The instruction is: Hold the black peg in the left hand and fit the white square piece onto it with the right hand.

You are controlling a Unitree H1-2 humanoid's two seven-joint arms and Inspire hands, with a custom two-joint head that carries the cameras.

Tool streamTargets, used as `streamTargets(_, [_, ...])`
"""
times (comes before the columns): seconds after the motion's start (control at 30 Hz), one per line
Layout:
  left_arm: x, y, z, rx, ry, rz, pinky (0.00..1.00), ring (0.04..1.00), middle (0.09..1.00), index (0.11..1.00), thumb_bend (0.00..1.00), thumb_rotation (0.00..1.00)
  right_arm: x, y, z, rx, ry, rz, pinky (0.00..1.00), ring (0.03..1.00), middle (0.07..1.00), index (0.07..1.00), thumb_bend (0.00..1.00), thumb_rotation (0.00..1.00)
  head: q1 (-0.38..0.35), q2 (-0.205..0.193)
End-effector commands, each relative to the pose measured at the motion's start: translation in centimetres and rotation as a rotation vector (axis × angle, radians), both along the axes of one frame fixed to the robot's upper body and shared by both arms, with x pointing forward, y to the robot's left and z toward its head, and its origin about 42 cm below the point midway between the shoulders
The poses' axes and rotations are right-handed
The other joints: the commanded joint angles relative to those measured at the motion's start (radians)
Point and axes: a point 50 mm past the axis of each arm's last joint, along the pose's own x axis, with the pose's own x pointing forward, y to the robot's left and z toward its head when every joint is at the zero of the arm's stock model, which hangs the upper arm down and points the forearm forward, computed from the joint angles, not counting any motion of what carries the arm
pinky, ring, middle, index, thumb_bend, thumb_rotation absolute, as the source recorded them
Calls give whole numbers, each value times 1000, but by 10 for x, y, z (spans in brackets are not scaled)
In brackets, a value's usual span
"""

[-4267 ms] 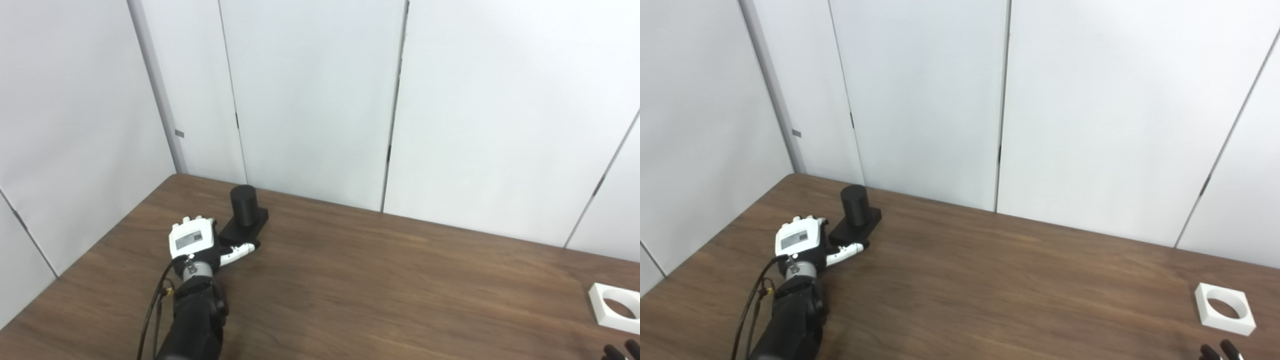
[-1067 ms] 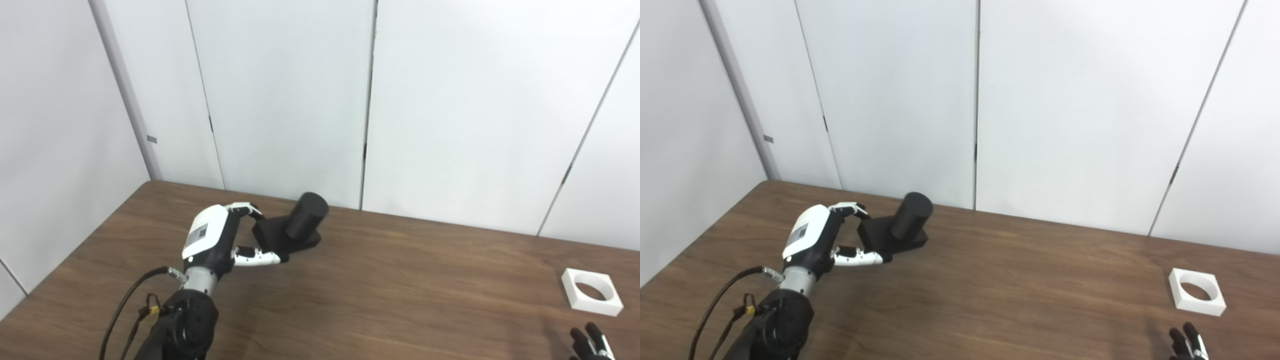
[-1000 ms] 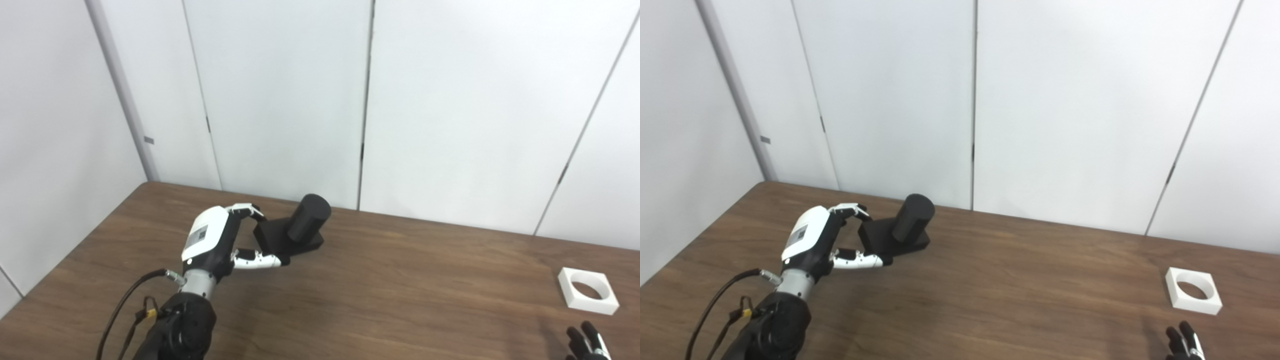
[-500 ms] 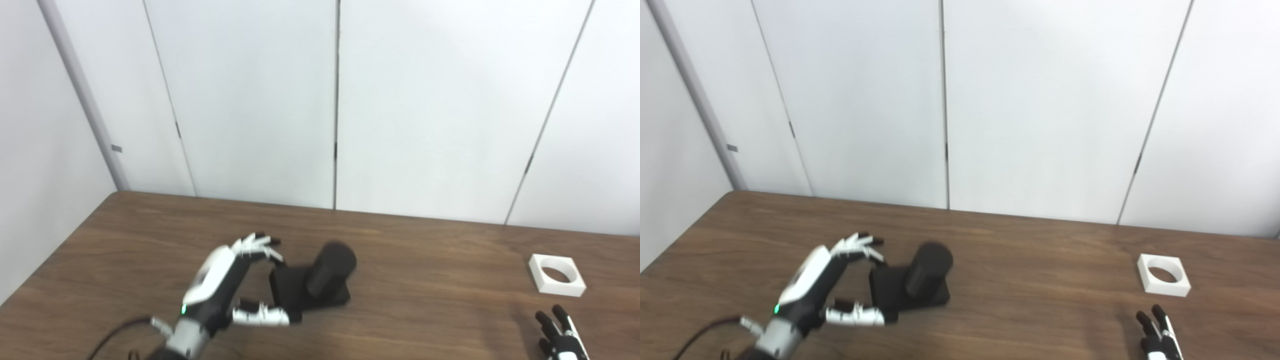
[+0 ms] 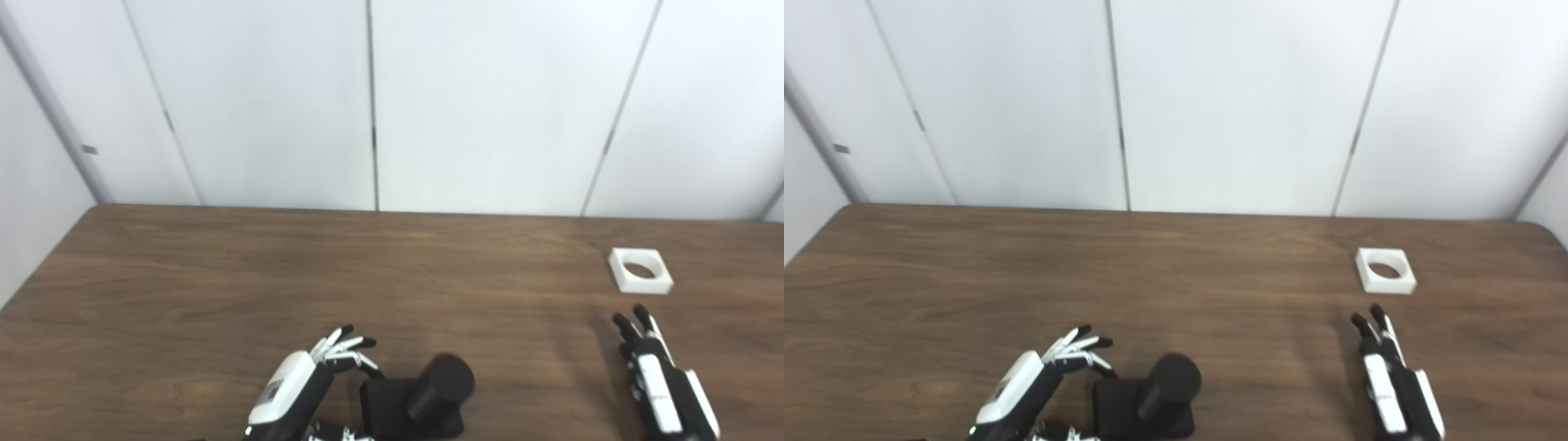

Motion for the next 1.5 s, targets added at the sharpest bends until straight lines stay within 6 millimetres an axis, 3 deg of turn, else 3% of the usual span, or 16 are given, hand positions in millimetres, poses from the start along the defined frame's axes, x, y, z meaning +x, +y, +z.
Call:
streamTargets(0.0, [1, -6, 5, 16, -52, -43, 1000, 994, 874, 486, 509, 52, 5, 16, 7, 19, -25, 15, 1000, 990, 929, 1000, 579, 844, -10, 8])
streamTargets(0.4, [-9, -24, -28, 101, -1, -173, 1000, 953, 828, 485, 515, 50, 8, 26, 14, -23, -28, 10, 1000, 976, 915, 1000, 658, 865, -66, 50])
streamTargets(0.77, [-9, -22, -43, 280, -26, -155, 1000, 940, 828, 486, 516, 51, 11, 27, 17, -37, -31, 10, 1000, 952, 904, 998, 661, 877, -59, 59])
streamTargets(1.47, [7, -18, -44, 358, -53, -37, 1000, 925, 825, 490, 513, 55, 12, 25, 23, -34, -39, 11, 1000, 963, 908, 1000, 629, 872, -81, 64])
